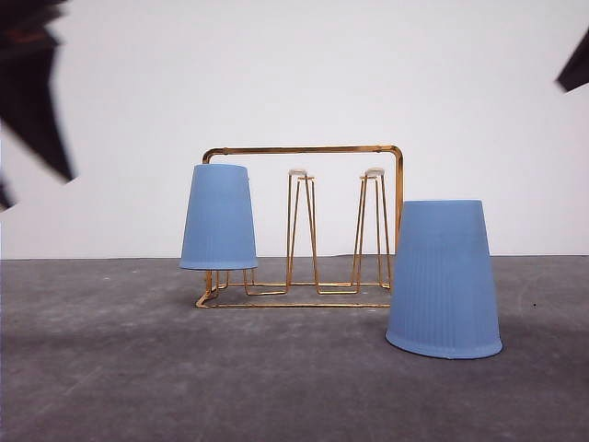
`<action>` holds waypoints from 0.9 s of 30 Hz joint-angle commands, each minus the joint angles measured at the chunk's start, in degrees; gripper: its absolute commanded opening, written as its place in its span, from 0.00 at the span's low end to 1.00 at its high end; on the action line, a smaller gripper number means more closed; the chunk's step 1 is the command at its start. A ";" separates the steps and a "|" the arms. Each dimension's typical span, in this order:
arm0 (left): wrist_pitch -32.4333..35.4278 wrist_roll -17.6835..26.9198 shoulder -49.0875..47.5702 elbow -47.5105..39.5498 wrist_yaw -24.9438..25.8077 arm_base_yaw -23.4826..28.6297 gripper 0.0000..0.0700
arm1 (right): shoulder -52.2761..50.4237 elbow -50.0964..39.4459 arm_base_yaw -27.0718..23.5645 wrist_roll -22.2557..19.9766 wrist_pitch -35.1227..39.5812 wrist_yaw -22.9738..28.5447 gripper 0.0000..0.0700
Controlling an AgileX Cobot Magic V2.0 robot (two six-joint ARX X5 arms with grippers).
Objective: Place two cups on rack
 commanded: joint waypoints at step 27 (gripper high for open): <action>-6.55 -3.89 -15.33 -2.45 -1.58 -0.13 0.50 | 41.58 0.55 8.22 3.02 32.01 3.67 0.63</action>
